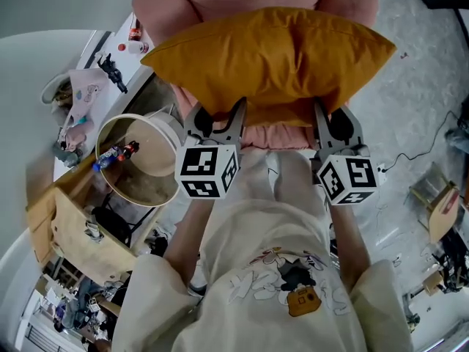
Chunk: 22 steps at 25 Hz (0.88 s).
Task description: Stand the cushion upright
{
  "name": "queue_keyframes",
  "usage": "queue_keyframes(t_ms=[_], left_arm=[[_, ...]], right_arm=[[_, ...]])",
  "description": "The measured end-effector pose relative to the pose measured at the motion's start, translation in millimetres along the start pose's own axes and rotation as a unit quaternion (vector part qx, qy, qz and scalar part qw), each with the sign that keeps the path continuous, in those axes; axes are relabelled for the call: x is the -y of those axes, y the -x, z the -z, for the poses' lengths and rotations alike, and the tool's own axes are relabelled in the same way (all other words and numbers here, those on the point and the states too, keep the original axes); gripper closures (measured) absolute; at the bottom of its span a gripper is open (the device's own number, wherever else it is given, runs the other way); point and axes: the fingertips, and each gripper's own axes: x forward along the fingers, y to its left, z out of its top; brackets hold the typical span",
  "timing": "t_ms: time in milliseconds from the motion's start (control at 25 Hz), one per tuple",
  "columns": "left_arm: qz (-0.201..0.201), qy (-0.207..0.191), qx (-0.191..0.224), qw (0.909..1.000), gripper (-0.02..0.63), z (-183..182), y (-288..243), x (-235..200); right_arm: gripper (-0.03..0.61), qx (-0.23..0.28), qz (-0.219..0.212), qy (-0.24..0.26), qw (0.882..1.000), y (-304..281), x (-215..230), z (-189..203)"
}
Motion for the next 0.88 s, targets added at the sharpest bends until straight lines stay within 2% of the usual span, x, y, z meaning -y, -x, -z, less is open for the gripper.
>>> queue_keyframes(t_ms=[640, 880], left_arm=[[0.008, 0.011, 0.004, 0.9999, 0.373, -19.9, -52.2, -19.4], [0.004, 0.003, 0.02, 0.9998, 0.373, -45.7, -58.3, -23.2]], right_arm=[[0.459, 0.005, 0.012, -0.01, 1.0, -53.0, 29.6, -13.8], [0.465, 0.02, 0.007, -0.008, 1.0, -61.2, 30.3, -35.5]])
